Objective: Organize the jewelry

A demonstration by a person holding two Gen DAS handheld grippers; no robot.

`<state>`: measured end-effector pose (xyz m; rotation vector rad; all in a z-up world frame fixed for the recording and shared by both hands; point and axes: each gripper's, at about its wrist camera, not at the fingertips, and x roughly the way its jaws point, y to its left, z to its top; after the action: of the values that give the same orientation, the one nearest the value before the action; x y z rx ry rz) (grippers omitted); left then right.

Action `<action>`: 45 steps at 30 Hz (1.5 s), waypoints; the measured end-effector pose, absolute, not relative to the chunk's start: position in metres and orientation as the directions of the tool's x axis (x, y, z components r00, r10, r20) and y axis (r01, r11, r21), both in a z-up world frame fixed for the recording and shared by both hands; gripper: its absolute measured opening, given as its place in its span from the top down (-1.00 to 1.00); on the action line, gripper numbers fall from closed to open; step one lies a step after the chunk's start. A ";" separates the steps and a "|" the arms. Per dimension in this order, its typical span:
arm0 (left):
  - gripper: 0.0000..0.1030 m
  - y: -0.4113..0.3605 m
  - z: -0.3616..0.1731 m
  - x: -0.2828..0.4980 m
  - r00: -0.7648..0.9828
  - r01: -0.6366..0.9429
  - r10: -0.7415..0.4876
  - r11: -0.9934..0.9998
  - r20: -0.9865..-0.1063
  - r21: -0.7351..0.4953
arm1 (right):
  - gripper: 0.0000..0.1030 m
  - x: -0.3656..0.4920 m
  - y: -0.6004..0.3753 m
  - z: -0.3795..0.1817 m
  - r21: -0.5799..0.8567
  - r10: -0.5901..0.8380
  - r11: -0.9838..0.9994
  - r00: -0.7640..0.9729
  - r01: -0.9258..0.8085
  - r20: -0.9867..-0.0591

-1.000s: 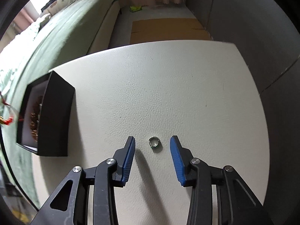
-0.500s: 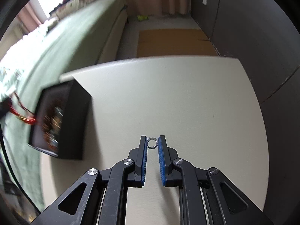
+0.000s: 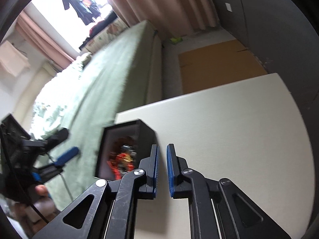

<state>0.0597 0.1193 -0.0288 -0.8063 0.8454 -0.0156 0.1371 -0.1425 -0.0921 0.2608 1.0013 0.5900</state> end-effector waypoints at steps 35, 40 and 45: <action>-0.41 0.177 -0.044 0.046 0.688 -0.395 -0.289 0.620 -0.666 -0.678 | 0.27 0.189 -0.047 -0.151 0.320 0.433 0.865 0.254 -0.386 -0.865; -0.41 0.179 -0.044 0.047 0.690 -0.401 -0.286 0.614 -0.665 -0.680 | 0.28 0.194 -0.035 -0.158 0.247 0.378 0.865 0.246 -0.436 -0.892; -0.41 0.177 -0.046 0.047 0.685 -0.403 -0.290 0.612 -0.668 -0.680 | 0.32 0.196 -0.034 -0.158 0.256 0.395 0.851 0.238 -0.458 -0.887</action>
<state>0.0475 0.1774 -0.0461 -0.9392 0.8455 0.0751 0.1962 -0.0341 -0.1581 -0.0614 1.1955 0.5844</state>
